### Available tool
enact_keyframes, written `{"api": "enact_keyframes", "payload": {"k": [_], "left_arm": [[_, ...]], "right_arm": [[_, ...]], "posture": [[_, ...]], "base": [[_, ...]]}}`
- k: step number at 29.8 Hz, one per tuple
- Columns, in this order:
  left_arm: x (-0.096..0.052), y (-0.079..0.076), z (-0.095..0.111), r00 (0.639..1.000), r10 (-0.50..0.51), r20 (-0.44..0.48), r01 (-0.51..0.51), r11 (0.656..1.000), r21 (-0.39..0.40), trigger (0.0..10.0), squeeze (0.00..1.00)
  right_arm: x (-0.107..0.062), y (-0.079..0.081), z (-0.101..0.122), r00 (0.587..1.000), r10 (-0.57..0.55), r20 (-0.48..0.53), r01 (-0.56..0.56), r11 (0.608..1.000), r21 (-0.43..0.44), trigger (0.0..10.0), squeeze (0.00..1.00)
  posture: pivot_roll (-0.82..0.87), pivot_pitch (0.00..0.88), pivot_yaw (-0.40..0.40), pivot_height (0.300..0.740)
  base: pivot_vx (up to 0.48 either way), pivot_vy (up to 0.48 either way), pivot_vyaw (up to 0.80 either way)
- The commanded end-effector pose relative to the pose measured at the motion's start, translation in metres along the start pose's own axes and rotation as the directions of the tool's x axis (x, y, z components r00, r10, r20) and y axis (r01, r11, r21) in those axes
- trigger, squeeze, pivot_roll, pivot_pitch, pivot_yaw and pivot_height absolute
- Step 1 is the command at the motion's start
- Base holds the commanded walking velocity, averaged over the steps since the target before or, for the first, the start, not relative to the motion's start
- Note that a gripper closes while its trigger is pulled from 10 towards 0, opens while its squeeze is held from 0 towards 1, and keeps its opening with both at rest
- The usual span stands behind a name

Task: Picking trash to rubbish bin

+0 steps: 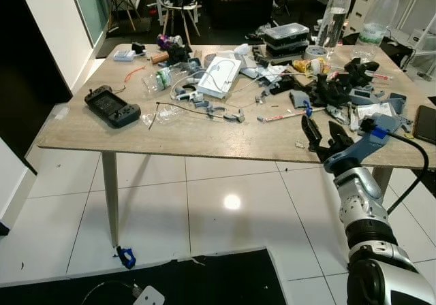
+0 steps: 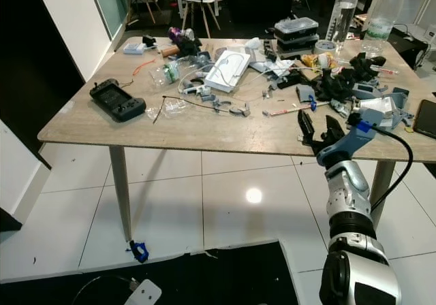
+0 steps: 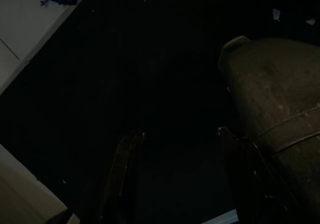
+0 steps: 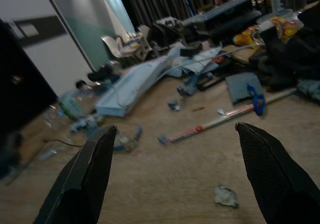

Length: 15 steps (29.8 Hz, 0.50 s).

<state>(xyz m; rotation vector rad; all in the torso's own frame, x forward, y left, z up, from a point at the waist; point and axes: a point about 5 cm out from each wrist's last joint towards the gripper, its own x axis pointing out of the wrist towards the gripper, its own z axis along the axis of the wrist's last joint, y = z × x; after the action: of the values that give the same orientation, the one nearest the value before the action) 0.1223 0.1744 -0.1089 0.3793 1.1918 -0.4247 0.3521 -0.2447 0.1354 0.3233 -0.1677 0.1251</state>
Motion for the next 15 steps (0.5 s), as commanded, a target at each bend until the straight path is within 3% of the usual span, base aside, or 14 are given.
{"api": "enact_keyframes", "payload": {"k": [1,4,15], "left_arm": [[0.0001,-0.0024,-0.0021,1.0,-0.012,-0.01,0.012,1.0,0.014,10.0,0.0],[0.0,-0.0026,-0.0034,1.0,-0.014,-0.015,0.014,1.0,0.018,10.0,0.0],[0.0001,-0.003,-0.0021,1.0,-0.025,-0.013,0.025,0.999,0.02,10.0,0.0]], "right_arm": [[0.001,0.005,-0.007,1.0,0.003,-0.028,-0.004,1.0,-0.022,10.0,0.0],[0.0033,0.0093,-0.0117,0.999,-0.007,-0.052,0.004,0.998,-0.068,10.0,0.0],[0.0054,0.0148,-0.0152,0.998,-0.007,-0.065,0.001,0.996,-0.087,10.0,0.0]], "posture": [[-0.06,0.012,0.041,0.74],[-0.07,0.013,0.044,0.74],[-0.06,0.013,0.045,0.74]], "base": [[0.27,0.0,0.0],[0.273,0.0,0.0],[0.315,0.0,0.0]]}}
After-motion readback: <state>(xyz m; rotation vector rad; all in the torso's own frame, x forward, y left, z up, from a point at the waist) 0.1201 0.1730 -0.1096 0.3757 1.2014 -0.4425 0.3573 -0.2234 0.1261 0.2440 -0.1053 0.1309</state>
